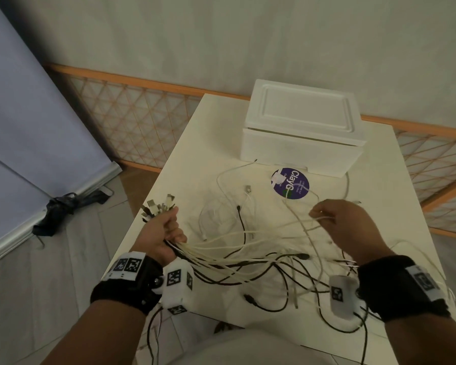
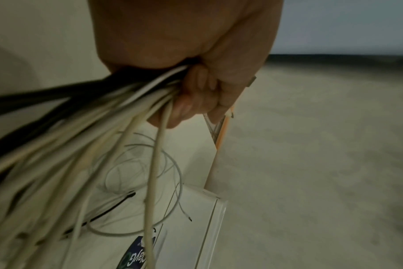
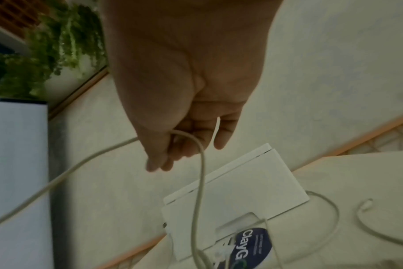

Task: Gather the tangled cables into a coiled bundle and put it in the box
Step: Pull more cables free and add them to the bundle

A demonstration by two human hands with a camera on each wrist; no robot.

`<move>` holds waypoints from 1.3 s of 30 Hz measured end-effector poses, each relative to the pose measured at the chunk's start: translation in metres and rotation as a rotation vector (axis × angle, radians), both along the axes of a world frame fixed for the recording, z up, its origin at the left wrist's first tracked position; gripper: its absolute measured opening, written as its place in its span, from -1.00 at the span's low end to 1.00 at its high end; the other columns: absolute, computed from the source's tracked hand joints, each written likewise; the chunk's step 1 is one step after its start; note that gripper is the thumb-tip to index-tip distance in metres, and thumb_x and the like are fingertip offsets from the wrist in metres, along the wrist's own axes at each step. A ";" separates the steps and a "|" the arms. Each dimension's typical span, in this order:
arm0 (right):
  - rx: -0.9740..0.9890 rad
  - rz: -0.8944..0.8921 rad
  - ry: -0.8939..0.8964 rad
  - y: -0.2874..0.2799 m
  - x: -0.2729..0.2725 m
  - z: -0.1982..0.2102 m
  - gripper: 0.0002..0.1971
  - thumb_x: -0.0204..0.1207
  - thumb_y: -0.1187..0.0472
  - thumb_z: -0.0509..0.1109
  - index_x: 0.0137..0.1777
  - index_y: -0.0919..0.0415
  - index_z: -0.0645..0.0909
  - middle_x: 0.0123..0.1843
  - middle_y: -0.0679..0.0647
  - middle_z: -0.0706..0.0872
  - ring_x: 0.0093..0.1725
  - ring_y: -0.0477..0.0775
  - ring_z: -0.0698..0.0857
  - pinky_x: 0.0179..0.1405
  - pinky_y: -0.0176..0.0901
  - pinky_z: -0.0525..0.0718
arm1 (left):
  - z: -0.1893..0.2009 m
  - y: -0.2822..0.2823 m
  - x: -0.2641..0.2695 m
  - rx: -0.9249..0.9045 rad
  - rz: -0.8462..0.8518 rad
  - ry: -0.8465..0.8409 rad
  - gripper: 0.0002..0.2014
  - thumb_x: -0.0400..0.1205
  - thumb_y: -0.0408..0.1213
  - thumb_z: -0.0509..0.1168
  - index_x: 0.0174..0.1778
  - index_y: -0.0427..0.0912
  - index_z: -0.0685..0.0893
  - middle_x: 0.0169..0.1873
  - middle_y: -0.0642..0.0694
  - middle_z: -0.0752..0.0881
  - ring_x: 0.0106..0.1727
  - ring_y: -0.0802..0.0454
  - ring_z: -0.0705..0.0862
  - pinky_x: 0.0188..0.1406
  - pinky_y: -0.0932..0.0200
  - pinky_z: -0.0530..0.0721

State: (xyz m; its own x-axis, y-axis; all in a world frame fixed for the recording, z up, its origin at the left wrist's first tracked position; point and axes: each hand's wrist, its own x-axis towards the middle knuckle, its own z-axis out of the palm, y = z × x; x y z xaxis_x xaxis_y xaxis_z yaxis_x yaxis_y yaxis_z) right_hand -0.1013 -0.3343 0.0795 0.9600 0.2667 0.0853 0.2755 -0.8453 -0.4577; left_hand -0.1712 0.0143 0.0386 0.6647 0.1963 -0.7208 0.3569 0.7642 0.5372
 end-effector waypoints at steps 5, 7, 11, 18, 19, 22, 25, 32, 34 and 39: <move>0.234 -0.188 0.030 -0.004 0.000 0.000 -0.44 0.51 -0.26 0.15 -0.21 0.27 0.64 -0.32 0.19 0.71 -0.29 0.21 0.66 -0.19 0.10 0.65 | -0.001 0.000 -0.005 0.005 0.003 0.016 -0.53 0.66 -0.16 0.28 -0.52 -0.05 0.23 -0.75 0.08 0.17 -0.78 0.14 0.14 -0.72 0.41 0.21; 0.442 -0.271 0.256 0.003 -0.001 -0.004 -0.52 0.61 -0.16 0.18 -0.15 0.29 0.63 -0.38 0.18 0.70 -0.39 0.20 0.66 -0.21 0.15 0.70 | -0.001 0.000 -0.007 0.014 0.011 0.024 -0.54 0.65 -0.14 0.30 -0.51 -0.05 0.23 -0.74 0.08 0.17 -0.77 0.13 0.14 -0.69 0.43 0.21; 0.779 -0.251 0.530 0.018 -0.006 -0.006 -0.78 0.64 0.22 0.28 -0.17 0.34 0.61 -0.42 0.11 0.71 -0.31 0.25 0.68 -0.16 0.09 0.69 | -0.005 -0.001 -0.011 0.015 -0.016 0.029 -0.54 0.64 -0.13 0.31 -0.50 -0.04 0.23 -0.74 0.08 0.17 -0.75 0.12 0.13 -0.69 0.41 0.22; 1.143 -0.030 0.571 0.032 -0.012 -0.002 -0.77 0.59 0.18 0.25 -0.18 0.20 0.71 -0.26 0.18 0.79 -0.21 0.19 0.78 -0.22 -0.15 0.73 | -0.001 -0.018 -0.015 0.011 -0.097 0.001 -0.55 0.64 -0.15 0.31 -0.50 -0.06 0.26 -0.72 0.08 0.17 -0.76 0.14 0.14 -0.73 0.37 0.21; 1.197 -0.028 0.555 0.033 -0.012 -0.002 -0.75 0.51 0.06 0.29 -0.11 0.24 0.68 -0.21 0.19 0.79 -0.17 0.18 0.79 -0.20 -0.17 0.73 | 0.000 -0.021 -0.015 0.015 -0.113 -0.004 -0.56 0.64 -0.15 0.31 -0.50 -0.06 0.26 -0.72 0.07 0.17 -0.76 0.14 0.14 -0.73 0.37 0.22; 1.267 0.004 0.425 0.030 -0.012 0.001 -0.74 0.47 0.00 0.30 -0.06 0.16 0.69 -0.13 0.16 0.81 -0.08 0.17 0.79 -0.13 -0.18 0.71 | 0.002 -0.028 -0.016 0.024 -0.156 -0.012 -0.56 0.65 -0.14 0.30 -0.50 -0.05 0.26 -0.72 0.07 0.17 -0.75 0.14 0.13 -0.74 0.36 0.22; 1.334 0.035 0.303 0.020 -0.010 0.012 -0.78 0.53 0.01 0.26 -0.12 0.02 0.74 -0.10 0.11 0.82 -0.04 0.14 0.78 -0.05 -0.16 0.70 | 0.002 -0.030 -0.017 0.040 -0.163 -0.026 -0.56 0.65 -0.13 0.29 -0.49 -0.04 0.24 -0.72 0.07 0.17 -0.75 0.14 0.13 -0.73 0.35 0.22; 1.371 0.188 0.658 0.018 -0.008 0.015 -0.49 0.18 -0.22 0.61 -0.01 0.13 0.76 -0.04 0.18 0.81 0.08 0.23 0.77 0.00 -0.03 0.74 | 0.013 -0.053 -0.018 0.046 -0.140 -0.044 -0.54 0.65 -0.13 0.29 -0.54 -0.06 0.29 -0.71 0.07 0.17 -0.75 0.15 0.13 -0.73 0.36 0.23; 1.316 0.172 0.584 0.014 -0.005 0.017 -0.42 0.26 -0.24 0.55 0.11 0.20 0.70 0.09 0.25 0.78 0.14 0.28 0.74 0.05 -0.04 0.70 | 0.016 -0.059 -0.020 0.046 -0.115 -0.029 -0.55 0.65 -0.14 0.29 -0.53 -0.06 0.29 -0.71 0.07 0.17 -0.75 0.15 0.13 -0.73 0.37 0.22; 1.344 0.219 0.336 -0.007 0.003 0.037 -0.65 0.46 -0.13 0.44 0.10 0.08 0.67 0.09 0.17 0.79 0.11 0.19 0.73 0.05 -0.08 0.65 | 0.013 -0.067 -0.028 0.083 -0.038 0.028 -0.57 0.64 -0.14 0.31 -0.50 -0.06 0.29 -0.70 0.07 0.17 -0.74 0.13 0.13 -0.74 0.34 0.22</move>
State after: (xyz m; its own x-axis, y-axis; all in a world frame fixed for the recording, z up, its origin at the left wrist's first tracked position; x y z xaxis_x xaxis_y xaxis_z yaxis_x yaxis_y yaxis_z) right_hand -0.0984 -0.3418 0.1160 0.9352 0.3111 0.1693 0.0603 0.3311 -0.9417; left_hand -0.1997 -0.0523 0.0513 0.6529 0.2314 -0.7212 0.4003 0.7029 0.5879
